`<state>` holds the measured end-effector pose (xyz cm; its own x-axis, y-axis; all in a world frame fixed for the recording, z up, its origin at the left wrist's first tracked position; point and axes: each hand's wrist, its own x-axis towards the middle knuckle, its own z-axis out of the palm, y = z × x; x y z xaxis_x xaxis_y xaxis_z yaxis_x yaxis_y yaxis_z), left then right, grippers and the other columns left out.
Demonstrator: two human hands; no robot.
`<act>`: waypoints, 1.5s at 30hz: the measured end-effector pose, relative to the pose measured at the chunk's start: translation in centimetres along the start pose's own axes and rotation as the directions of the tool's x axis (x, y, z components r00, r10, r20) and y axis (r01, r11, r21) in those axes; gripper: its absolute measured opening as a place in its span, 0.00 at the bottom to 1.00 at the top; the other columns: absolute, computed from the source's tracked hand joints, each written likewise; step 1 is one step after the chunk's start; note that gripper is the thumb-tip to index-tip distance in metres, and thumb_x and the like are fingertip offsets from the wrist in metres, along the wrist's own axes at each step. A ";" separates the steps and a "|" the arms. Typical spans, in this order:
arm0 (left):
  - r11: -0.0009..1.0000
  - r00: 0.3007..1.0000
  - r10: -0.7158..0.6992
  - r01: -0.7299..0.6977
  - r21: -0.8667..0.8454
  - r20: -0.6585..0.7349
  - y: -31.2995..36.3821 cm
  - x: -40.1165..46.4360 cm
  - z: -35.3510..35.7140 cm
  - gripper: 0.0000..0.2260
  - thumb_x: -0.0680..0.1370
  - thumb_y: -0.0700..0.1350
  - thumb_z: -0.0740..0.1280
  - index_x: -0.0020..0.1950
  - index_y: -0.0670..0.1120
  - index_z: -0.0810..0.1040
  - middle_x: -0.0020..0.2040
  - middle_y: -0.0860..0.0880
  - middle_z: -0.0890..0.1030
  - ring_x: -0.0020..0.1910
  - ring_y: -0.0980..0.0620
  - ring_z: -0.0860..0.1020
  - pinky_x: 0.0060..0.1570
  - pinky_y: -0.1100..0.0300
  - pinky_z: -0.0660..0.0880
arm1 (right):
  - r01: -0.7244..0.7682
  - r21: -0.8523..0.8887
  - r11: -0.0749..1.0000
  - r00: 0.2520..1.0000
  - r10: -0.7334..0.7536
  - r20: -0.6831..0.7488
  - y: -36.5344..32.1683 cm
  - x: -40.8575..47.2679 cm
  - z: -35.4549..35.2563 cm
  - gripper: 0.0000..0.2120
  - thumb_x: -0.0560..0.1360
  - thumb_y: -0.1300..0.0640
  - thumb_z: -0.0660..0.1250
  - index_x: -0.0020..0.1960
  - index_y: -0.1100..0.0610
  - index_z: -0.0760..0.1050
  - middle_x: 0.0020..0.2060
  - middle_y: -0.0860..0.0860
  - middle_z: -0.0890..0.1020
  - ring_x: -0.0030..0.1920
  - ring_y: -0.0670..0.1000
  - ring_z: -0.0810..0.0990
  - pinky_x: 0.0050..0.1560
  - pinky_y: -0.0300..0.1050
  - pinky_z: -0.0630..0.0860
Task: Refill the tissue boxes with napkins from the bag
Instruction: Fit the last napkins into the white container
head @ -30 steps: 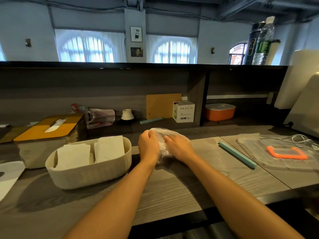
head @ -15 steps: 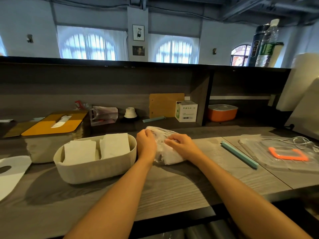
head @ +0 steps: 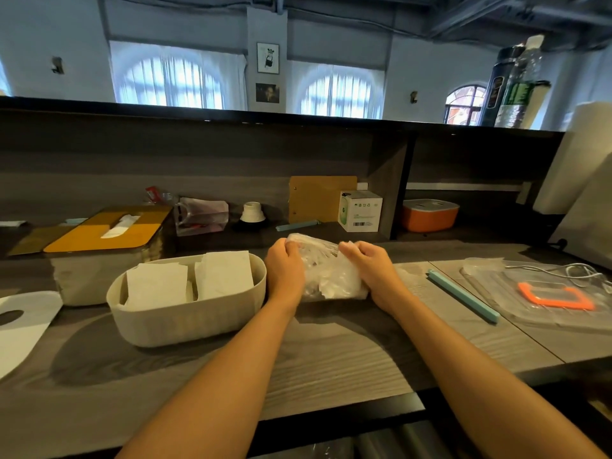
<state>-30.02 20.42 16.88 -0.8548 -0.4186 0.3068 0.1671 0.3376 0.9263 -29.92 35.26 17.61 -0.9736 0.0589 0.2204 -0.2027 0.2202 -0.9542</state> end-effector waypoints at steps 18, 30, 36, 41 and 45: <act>0.915 0.914 0.391 -0.399 0.058 0.110 0.2 -0.7 -0.6 0.19 0.84 0.46 0.54 0.74 0.46 0.70 0.71 0.47 0.72 0.70 0.50 0.69 0.68 0.57 0.65 | 0.365 -0.677 0.639 0.913 -0.106 0.393 1.1 -0.3 1.0 0.13 0.79 0.52 0.66 0.59 0.59 0.78 0.52 0.52 0.82 0.54 0.54 0.78 0.55 0.43 0.71; 0.874 0.778 0.212 -0.422 0.242 0.591 0.3 -1.5 -1.3 0.24 0.84 0.61 0.50 0.70 0.50 0.73 0.65 0.46 0.76 0.61 0.48 0.75 0.65 0.45 0.71 | 0.011 0.238 0.971 0.989 0.025 -0.146 -0.3 -0.3 -1.0 0.03 0.78 0.53 0.67 0.47 0.52 0.78 0.46 0.53 0.82 0.47 0.53 0.82 0.45 0.49 0.82; 0.755 0.727 0.090 -0.495 0.429 0.680 -0.3 -0.9 -0.3 0.27 0.79 0.64 0.62 0.69 0.47 0.72 0.65 0.48 0.74 0.61 0.47 0.73 0.63 0.45 0.72 | -0.023 0.529 0.848 0.943 0.194 -0.271 -0.4 0.0 -2.5 0.05 0.77 0.50 0.69 0.49 0.51 0.76 0.52 0.55 0.81 0.52 0.56 0.82 0.52 0.56 0.81; 0.744 0.848 0.052 -0.385 0.546 0.527 -0.3 0.1 -0.4 0.20 0.81 0.59 0.61 0.61 0.43 0.77 0.61 0.43 0.76 0.59 0.41 0.76 0.59 0.47 0.73 | -0.029 0.740 0.672 0.887 0.360 -0.291 -0.3 0.5 -4.2 0.15 0.76 0.44 0.70 0.58 0.51 0.75 0.54 0.55 0.80 0.52 0.58 0.82 0.51 0.59 0.81; 0.812 0.948 0.064 -0.231 0.536 0.312 -0.4 0.0 -0.6 0.21 0.84 0.55 0.57 0.61 0.40 0.79 0.62 0.40 0.78 0.59 0.39 0.76 0.55 0.51 0.72 | 0.056 0.799 0.599 0.862 0.374 -0.341 -0.2 0.7 -5.3 0.24 0.77 0.46 0.68 0.69 0.53 0.69 0.57 0.54 0.78 0.54 0.53 0.78 0.40 0.45 0.77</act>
<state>-29.74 19.77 16.61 -0.9529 -0.1125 0.2815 0.0695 0.8228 0.5640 -30.01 40.43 19.07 -0.8797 0.4652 -0.0982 -0.2594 -0.6426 -0.7210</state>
